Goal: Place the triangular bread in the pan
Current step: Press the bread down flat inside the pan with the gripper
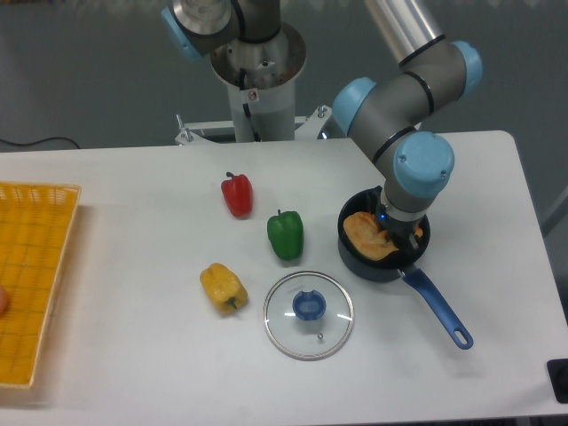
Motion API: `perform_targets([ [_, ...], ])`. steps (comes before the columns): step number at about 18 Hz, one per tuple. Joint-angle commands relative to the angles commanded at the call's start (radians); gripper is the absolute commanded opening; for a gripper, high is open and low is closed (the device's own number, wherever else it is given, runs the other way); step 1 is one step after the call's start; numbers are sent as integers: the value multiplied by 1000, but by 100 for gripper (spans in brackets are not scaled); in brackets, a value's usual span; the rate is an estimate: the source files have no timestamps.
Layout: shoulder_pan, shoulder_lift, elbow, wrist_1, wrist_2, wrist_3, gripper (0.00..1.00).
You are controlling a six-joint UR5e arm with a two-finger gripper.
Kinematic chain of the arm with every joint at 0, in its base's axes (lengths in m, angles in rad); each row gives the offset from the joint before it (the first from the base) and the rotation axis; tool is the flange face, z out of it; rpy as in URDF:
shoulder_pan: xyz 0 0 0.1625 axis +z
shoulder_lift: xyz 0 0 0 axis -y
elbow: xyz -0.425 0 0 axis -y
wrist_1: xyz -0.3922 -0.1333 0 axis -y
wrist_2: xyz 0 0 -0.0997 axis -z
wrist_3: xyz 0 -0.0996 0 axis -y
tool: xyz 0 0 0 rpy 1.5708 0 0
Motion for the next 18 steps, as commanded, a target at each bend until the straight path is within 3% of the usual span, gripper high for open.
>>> perform_targets([
  [14,5,-18,-5,8,15,5,23],
  [18,5,-20,-8,8,15,6,28],
])
